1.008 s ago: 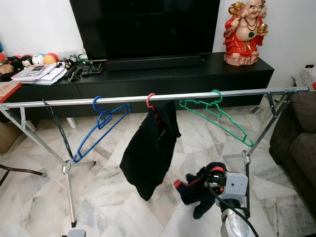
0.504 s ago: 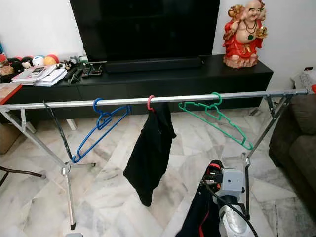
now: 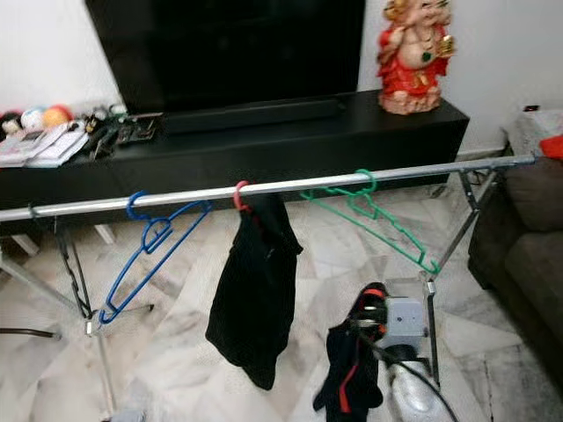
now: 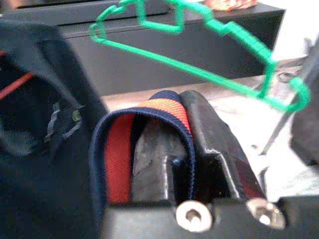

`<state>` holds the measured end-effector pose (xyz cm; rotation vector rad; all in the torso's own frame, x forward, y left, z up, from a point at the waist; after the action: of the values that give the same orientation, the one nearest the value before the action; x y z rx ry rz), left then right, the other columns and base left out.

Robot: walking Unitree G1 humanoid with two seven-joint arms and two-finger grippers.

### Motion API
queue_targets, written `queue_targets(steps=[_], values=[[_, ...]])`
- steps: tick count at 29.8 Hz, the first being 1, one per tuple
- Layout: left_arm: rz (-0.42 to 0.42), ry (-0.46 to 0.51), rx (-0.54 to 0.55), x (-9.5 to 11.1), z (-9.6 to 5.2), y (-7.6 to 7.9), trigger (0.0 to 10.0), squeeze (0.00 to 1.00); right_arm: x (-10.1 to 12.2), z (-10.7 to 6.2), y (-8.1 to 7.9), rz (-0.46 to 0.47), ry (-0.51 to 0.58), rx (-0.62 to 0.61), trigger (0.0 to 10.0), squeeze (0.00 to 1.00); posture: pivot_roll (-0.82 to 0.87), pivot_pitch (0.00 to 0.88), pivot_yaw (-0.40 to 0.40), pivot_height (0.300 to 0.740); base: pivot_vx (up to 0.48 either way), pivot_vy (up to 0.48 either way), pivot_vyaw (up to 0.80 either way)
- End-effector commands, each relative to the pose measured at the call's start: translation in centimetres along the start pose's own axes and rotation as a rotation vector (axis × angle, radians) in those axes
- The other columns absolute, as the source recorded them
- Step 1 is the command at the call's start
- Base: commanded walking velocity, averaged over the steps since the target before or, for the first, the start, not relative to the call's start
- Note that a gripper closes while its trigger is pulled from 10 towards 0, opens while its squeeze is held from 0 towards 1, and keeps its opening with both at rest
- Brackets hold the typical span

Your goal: Hang hanger

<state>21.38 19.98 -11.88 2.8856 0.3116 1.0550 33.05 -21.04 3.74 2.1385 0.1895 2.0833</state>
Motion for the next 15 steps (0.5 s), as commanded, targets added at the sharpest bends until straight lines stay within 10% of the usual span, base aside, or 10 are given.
queue_targets(steps=[1,15], values=[[-0.008,-0.034,0.043,-0.8,-0.4,-1.8,10.0,0.0,1.4,0.7,-1.4,0.017,0.054,0.028,10.0,0.0,0.01,0.031,0.061,0.74,0.292,0.0,0.41],[-0.012,-0.061,0.05,-2.5,-0.9,-2.1,10.0,0.0,0.8,0.7,-2.0,0.055,0.023,0.053,10.0,0.0,0.02,0.031,0.059,0.74,0.29,0.0,0.06]])
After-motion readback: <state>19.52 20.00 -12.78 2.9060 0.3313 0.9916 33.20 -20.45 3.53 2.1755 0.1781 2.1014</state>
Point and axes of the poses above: a point about 5 cm out from each wrist's last joint towards the gripper, its own z axis pointing out of the wrist towards the gripper, its own x axis along the axis of the wrist's last joint, y = z × x, the point moved 5 cm from there along z, pointing out of the wrist towards the gripper, and after that the axes turned 9 degrees about -z, right-handed, at the moved point
